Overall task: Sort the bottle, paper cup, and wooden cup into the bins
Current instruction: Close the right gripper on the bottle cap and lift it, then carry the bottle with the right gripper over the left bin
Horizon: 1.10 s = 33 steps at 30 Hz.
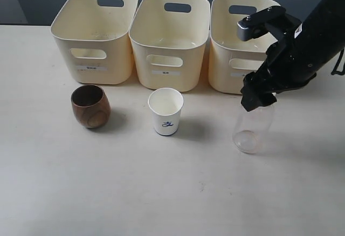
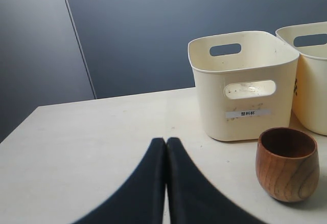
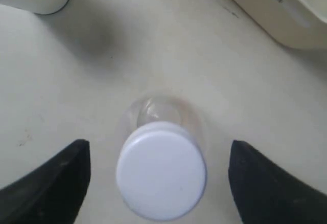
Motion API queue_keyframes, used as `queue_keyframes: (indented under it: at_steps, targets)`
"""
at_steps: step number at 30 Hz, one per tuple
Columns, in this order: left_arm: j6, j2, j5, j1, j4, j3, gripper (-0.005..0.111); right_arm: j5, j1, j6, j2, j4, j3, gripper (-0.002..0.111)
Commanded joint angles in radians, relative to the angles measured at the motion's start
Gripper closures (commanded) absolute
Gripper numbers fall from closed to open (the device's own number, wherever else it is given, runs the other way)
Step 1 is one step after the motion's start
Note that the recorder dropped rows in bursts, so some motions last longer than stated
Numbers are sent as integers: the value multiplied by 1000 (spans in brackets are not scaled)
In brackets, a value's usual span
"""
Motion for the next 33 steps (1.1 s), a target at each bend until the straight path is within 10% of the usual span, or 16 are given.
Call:
queue_keyframes:
  at_steps: [1,9,14,33]
  targets:
    - [-1,-5,-7,0,0,2,107,-9,0,2,-2,-3,-3,39]
    - [-1,-5,-7,0,0,2,107,0,0,-7,-2,-1,-3,70]
    - [-1,-5,-7,0,0,2,107,9,0,-31,-2,-2,-3,109]
    - [-1,-5,-7,0,0,2,107,-127,76,-164,-294,96,-60,109]
